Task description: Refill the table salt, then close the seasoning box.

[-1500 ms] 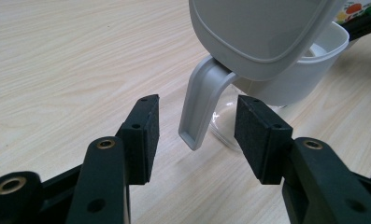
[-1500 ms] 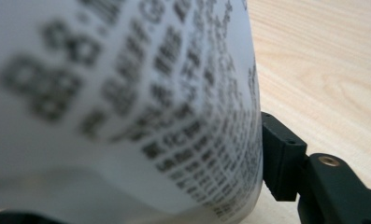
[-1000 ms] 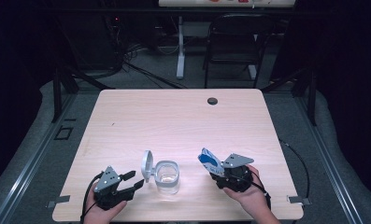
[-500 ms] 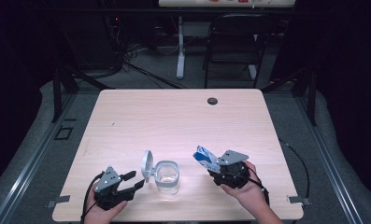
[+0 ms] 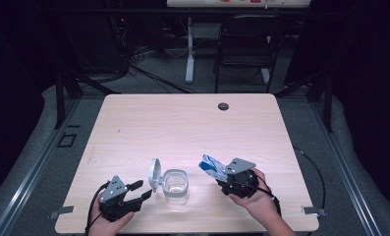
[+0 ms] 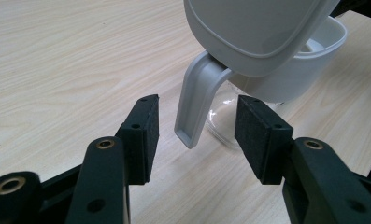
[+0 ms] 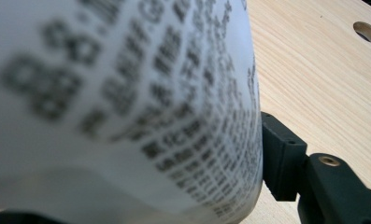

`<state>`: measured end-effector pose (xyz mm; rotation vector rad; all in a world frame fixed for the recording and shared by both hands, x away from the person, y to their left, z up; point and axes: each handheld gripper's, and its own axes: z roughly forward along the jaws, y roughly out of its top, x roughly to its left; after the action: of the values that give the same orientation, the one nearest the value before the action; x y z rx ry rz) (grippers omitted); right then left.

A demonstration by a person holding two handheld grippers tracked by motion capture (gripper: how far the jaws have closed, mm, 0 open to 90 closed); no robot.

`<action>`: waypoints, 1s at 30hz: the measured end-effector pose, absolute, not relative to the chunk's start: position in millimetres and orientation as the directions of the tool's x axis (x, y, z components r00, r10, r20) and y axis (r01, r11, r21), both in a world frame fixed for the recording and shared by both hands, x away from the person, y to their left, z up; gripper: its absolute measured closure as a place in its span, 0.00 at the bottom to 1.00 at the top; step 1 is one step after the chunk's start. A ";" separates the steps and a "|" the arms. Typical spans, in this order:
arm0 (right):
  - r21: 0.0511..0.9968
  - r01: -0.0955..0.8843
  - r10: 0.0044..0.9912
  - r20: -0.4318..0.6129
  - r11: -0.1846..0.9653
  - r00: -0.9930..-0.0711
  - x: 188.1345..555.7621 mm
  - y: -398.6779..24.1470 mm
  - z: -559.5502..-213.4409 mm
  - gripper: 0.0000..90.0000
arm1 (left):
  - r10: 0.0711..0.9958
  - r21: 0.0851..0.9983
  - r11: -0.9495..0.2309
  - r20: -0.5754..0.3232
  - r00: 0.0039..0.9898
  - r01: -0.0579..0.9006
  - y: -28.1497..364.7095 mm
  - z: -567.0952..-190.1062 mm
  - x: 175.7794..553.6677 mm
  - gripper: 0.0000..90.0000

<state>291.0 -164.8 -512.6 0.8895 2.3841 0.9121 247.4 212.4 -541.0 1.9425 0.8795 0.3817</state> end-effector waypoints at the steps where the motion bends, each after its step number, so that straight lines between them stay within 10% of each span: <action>1: 0.706 0.410 0.694 -0.162 0.578 -0.701 291.1 -164.4 -512.6 0.50 | 0.712 0.849 -0.313 -0.087 0.697 0.426 213.4 -540.3 247.2 0.56; 30: 0.630 0.326 0.611 -0.305 0.705 -0.730 292.9 -142.1 -511.1 0.50 | 0.711 0.840 -0.327 -0.084 0.698 0.433 212.7 -543.7 247.6 0.55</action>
<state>292.9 -142.1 -511.1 0.7170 2.4095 0.7583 247.6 212.7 -543.7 1.9720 0.8810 0.3742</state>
